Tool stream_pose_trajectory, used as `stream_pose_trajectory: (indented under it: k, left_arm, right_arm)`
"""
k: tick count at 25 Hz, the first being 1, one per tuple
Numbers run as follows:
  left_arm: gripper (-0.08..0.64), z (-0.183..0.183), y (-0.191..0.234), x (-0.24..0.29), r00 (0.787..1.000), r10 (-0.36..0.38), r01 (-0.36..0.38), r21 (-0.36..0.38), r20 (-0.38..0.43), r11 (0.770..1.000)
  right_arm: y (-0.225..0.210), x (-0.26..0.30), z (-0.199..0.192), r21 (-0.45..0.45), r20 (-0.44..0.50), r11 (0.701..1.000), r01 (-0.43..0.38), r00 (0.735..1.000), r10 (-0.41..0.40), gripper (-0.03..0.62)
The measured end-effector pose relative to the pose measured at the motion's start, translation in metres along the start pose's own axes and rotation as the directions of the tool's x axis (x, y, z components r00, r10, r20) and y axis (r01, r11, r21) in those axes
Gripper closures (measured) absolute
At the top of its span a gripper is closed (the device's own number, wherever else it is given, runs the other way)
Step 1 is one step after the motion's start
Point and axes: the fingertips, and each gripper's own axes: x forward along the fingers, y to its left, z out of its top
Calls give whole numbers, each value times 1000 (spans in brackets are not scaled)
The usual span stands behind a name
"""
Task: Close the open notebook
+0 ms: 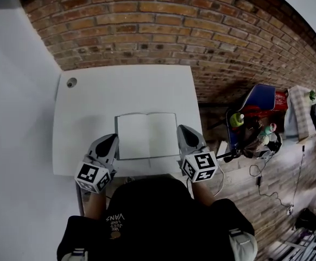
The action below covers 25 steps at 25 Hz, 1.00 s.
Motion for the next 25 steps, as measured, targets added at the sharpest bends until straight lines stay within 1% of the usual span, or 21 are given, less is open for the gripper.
stream_pose_trajectory:
  k: [2, 6, 12, 17, 21, 25]
  left_arm:
    - [548, -4, 2, 2, 1000, 17, -17, -8, -5, 1000]
    - [548, -12, 5, 4, 999, 40, -40, -23, -9, 999]
    - [548, -17, 1, 3, 999, 47, -47, -8, -18, 999]
    - [548, -27, 1, 5, 997, 56, -57, -5, -44, 998]
    - [549, -40, 4, 4, 993, 83, -82, 16, -88, 996]
    - [548, -53, 8, 5, 988, 98, -97, 9, -118, 995]
  right_arm:
    - [-3, 3, -1, -23, -9, 1000, 5, 1000, -6, 594]
    - [-9, 9, -6, -39, -23, 999, 1, 1000, -2, 594]
    - [-9, 17, -21, -47, -65, 998, -34, 997, 31, 595]
    - [-9, 21, -33, -45, -94, 998, -47, 995, 43, 595]
    - [-8, 24, -40, -44, -109, 998, -53, 993, 48, 594]
    - [-11, 28, -56, -39, -139, 998, -57, 989, 51, 594]
